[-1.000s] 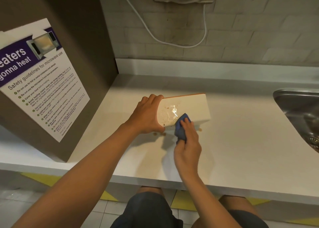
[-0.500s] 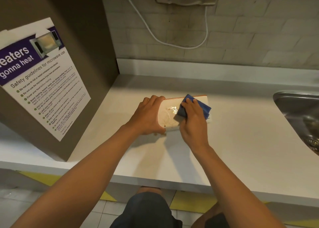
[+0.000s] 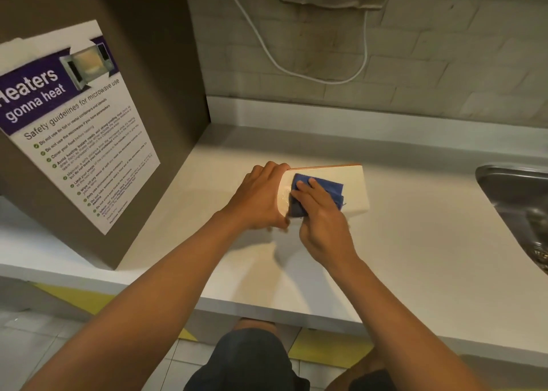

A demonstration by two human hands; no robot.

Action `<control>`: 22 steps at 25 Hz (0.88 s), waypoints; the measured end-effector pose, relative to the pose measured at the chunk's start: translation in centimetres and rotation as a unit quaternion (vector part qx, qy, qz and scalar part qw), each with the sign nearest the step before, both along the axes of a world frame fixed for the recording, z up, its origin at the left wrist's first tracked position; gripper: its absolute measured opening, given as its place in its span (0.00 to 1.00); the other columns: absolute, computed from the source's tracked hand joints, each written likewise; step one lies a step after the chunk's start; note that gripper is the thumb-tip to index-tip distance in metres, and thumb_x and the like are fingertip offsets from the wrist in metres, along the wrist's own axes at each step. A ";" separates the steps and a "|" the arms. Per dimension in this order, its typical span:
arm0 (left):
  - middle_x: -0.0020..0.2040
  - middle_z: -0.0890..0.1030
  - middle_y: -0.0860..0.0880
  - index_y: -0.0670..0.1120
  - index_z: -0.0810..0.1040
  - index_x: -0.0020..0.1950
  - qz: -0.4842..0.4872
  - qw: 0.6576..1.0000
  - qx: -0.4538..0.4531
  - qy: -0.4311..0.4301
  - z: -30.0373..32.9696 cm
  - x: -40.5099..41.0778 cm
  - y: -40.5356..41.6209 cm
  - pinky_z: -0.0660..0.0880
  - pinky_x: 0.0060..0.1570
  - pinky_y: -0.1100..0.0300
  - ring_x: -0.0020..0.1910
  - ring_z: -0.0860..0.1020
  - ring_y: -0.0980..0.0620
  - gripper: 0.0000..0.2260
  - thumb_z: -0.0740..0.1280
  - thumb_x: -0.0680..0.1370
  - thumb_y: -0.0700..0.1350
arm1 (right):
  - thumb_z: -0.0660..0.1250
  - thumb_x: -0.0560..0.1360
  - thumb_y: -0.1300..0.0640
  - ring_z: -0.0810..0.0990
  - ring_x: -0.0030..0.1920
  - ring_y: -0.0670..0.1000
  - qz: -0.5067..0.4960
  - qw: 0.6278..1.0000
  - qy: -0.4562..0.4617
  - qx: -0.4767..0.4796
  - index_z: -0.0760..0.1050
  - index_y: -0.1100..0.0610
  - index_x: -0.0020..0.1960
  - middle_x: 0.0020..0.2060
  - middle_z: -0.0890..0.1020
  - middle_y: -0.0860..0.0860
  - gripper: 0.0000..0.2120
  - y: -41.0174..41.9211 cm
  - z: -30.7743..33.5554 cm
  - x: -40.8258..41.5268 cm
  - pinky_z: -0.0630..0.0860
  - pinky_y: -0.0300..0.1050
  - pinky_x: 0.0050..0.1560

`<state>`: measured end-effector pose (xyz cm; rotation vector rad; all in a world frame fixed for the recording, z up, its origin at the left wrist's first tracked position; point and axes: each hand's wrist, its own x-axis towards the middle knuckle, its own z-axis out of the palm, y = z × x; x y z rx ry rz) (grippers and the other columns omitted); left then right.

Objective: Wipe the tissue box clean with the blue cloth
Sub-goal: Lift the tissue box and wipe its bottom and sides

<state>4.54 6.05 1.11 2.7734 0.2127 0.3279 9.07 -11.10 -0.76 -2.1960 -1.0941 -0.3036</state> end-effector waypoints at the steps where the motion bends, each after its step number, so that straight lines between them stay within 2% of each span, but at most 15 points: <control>1: 0.66 0.68 0.52 0.52 0.62 0.73 -0.004 1.000 0.001 0.001 0.0 -0.1 0.0 0.73 0.56 0.54 0.61 0.68 0.49 0.48 0.83 0.59 0.58 | 0.59 0.71 0.68 0.70 0.70 0.55 0.003 1.000 -0.013 0.000 0.77 0.60 0.63 0.65 0.76 0.55 0.21 -1.1 -0.3 -0.1 0.66 0.48 0.66; 4: 0.68 0.67 0.51 0.52 0.61 0.74 -0.008 1.000 0.011 0.006 -0.1 -0.2 -0.1 0.73 0.58 0.53 0.62 0.67 0.49 0.50 0.83 0.59 0.59 | 0.64 0.70 0.72 0.74 0.66 0.58 -0.071 0.997 0.008 0.027 0.78 0.61 0.62 0.63 0.78 0.56 0.21 -3.1 0.2 2.6 0.70 0.45 0.61; 6: 0.68 0.67 0.51 0.51 0.60 0.74 -0.004 1.000 0.007 0.013 0.0 -0.1 0.0 0.73 0.59 0.54 0.62 0.66 0.49 0.51 0.84 0.59 0.59 | 0.64 0.71 0.71 0.73 0.67 0.59 -0.114 0.992 0.042 0.041 0.77 0.61 0.63 0.64 0.77 0.56 0.21 -1.9 0.7 4.0 0.71 0.51 0.65; 7: 0.68 0.67 0.51 0.51 0.61 0.74 -0.002 1.000 0.005 0.011 0.1 -0.1 0.0 0.73 0.58 0.54 0.62 0.66 0.49 0.50 0.84 0.59 0.59 | 0.64 0.71 0.71 0.71 0.68 0.59 -0.105 0.992 0.055 0.045 0.76 0.62 0.64 0.66 0.76 0.57 0.22 -0.9 1.0 3.6 0.70 0.53 0.67; 9: 0.67 0.67 0.52 0.51 0.62 0.73 -0.001 1.000 0.003 0.004 0.1 -0.1 -0.2 0.72 0.56 0.55 0.61 0.67 0.49 0.49 0.83 0.58 0.58 | 0.62 0.74 0.69 0.69 0.70 0.57 -0.052 0.996 0.064 0.037 0.74 0.62 0.66 0.67 0.74 0.56 0.21 0.5 0.9 1.7 0.64 0.50 0.71; 12: 0.65 0.67 0.53 0.53 0.61 0.72 -0.010 1.000 -0.001 0.004 -0.1 -0.2 0.1 0.72 0.54 0.56 0.61 0.67 0.49 0.49 0.83 0.58 0.58 | 0.62 0.71 0.71 0.70 0.70 0.54 0.011 1.000 0.000 -0.012 0.77 0.60 0.63 0.65 0.77 0.54 0.22 -1.5 -0.1 0.3 0.62 0.43 0.68; 14: 0.66 0.67 0.52 0.53 0.61 0.72 -0.012 1.000 -0.004 0.007 -0.1 -0.2 0.1 0.73 0.56 0.55 0.62 0.67 0.50 0.50 0.83 0.58 0.59 | 0.64 0.69 0.72 0.72 0.68 0.55 -0.016 1.000 -0.012 -0.014 0.78 0.59 0.62 0.64 0.78 0.54 0.23 -3.4 0.2 2.2 0.68 0.47 0.66; 17: 0.66 0.67 0.52 0.52 0.61 0.73 0.001 1.000 -0.005 0.006 -0.2 0.0 0.1 0.72 0.57 0.56 0.62 0.67 0.49 0.50 0.83 0.59 0.58 | 0.60 0.71 0.67 0.73 0.67 0.58 -0.101 0.994 0.025 0.016 0.77 0.60 0.64 0.65 0.77 0.56 0.22 -2.5 1.1 5.0 0.74 0.53 0.62; 20: 0.66 0.67 0.52 0.52 0.61 0.73 0.010 1.000 -0.009 0.002 -0.2 0.2 0.0 0.73 0.56 0.55 0.60 0.67 0.49 0.48 0.82 0.59 0.57 | 0.60 0.70 0.71 0.70 0.70 0.58 -0.050 0.997 0.053 0.029 0.76 0.62 0.64 0.66 0.76 0.57 0.24 0.0 0.7 2.2 0.68 0.52 0.69; 22: 0.66 0.67 0.52 0.52 0.61 0.73 0.011 1.000 -0.015 0.004 -0.1 0.3 0.0 0.75 0.56 0.53 0.60 0.67 0.49 0.46 0.81 0.61 0.57 | 0.62 0.70 0.73 0.70 0.70 0.55 -0.005 0.999 0.032 0.013 0.77 0.61 0.64 0.66 0.76 0.55 0.24 -1.0 -1.2 -0.1 0.64 0.46 0.70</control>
